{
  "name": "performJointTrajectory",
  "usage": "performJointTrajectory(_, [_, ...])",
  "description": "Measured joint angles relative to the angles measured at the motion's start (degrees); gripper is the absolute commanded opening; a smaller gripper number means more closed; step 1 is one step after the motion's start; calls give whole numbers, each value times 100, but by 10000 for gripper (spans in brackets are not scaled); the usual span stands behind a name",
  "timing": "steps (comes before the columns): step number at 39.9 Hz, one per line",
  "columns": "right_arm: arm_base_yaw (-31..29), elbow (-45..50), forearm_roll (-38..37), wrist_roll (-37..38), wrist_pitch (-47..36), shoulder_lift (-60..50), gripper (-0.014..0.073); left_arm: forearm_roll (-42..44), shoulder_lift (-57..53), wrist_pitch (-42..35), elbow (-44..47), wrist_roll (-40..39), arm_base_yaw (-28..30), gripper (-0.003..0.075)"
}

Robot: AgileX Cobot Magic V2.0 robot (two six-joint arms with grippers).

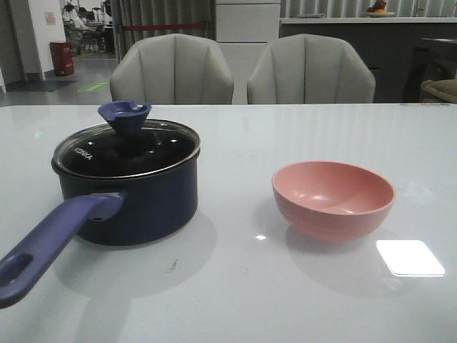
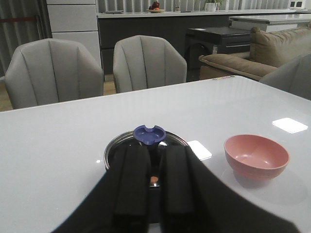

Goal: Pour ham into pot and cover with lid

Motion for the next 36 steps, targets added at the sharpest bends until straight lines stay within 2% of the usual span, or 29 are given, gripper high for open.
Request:
performJointTrajectory(17, [0,0,0,0,0,0,149,-13,0,-103,323,0,0,130])
performJointTrajectory(24, [0,0,0,0,0,0,149,278,0,-778,913,0,40,130])
performJointTrajectory(29, [0,0,0,0,0,0,149,344,0,-1412,1492,0,423,130])
performJointTrajectory(36, [0,0,0,0,0,0,149,175,0,-2280,2099,0,1321,130])
